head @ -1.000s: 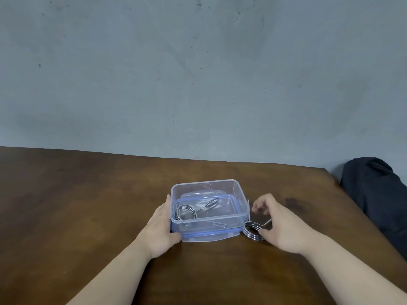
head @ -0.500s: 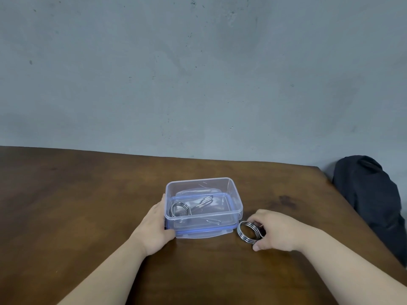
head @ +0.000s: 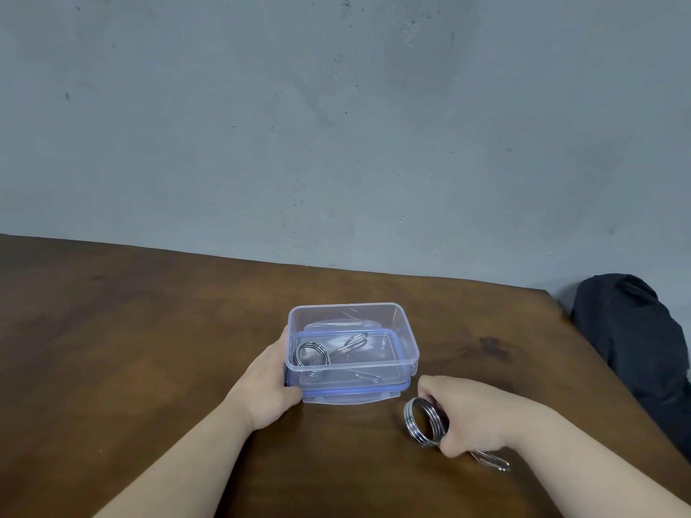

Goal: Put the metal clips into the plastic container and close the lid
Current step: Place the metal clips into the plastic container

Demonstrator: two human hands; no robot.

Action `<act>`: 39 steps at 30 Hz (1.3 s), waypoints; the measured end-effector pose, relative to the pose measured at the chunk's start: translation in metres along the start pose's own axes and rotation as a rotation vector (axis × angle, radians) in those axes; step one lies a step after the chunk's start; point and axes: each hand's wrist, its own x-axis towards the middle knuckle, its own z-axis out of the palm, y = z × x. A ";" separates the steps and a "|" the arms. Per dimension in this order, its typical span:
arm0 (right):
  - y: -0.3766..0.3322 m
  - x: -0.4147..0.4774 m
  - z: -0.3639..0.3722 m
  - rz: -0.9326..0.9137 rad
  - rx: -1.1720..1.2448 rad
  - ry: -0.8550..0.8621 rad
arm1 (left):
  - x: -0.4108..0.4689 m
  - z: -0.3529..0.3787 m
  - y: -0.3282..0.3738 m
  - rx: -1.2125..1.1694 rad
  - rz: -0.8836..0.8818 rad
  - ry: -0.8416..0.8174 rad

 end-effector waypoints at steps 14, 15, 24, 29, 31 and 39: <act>-0.096 0.061 -0.098 -0.212 0.047 0.315 | 0.002 0.002 0.001 -0.013 0.046 0.059; -0.102 0.072 -0.097 -0.215 0.014 0.286 | 0.001 0.001 0.002 0.000 0.055 0.066; -0.088 0.133 -0.059 -0.152 -0.192 0.024 | 0.001 -0.001 -0.001 0.037 0.093 0.076; -0.079 0.139 -0.049 -0.149 -0.217 -0.008 | 0.002 0.000 -0.001 0.054 0.085 0.076; -0.077 0.138 -0.048 -0.137 -0.198 -0.018 | 0.002 0.000 -0.001 0.049 0.090 0.082; -0.073 0.079 -0.040 -0.167 0.081 0.217 | 0.003 0.000 -0.004 0.016 0.104 0.066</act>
